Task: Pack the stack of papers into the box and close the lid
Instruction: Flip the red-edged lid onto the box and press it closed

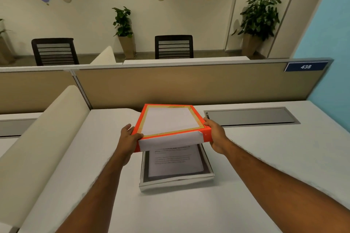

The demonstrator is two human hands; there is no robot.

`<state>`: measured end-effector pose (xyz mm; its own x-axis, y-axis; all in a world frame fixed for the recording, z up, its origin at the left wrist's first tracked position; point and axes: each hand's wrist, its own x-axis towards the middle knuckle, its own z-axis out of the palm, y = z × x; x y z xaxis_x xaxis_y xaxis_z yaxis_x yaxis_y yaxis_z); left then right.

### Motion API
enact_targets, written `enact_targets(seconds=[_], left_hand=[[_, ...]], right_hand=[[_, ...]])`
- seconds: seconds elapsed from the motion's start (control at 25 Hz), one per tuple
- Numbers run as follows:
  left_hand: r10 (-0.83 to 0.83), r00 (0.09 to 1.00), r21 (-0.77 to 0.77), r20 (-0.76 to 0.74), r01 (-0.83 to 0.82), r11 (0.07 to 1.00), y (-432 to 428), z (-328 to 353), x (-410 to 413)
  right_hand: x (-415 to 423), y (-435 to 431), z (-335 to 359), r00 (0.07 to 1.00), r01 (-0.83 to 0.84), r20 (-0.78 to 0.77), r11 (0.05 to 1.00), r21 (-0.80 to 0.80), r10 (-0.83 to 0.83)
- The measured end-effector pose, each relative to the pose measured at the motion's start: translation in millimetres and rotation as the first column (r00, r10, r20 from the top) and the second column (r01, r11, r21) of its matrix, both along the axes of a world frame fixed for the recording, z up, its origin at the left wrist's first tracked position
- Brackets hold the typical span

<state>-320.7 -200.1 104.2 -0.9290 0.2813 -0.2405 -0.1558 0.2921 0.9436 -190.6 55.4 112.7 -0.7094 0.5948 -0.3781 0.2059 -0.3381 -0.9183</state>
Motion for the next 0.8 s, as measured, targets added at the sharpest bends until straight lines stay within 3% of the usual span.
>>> enact_targets(seconds=[0.2, 0.4, 0.8], left_hand=[[-0.003, 0.999, -0.019, 0.048, 0.004, 1.0, -11, -25, 9], [-0.04, 0.999, -0.084, -0.007, 0.04, 0.996, -15, -50, 40], [-0.111, 0.993, -0.162, 0.049, 0.118, 0.98, -23, -85, 74]], right_hand=[[10, -3, -18, 0.996, -0.094, 0.011, 0.995, 0.041, 0.094], [25, -6, -42, 0.98, -0.199, 0.05, 0.97, 0.14, 0.194], [46, -16, -84, 0.935, -0.326, 0.228, 0.91, 0.256, 0.271]])
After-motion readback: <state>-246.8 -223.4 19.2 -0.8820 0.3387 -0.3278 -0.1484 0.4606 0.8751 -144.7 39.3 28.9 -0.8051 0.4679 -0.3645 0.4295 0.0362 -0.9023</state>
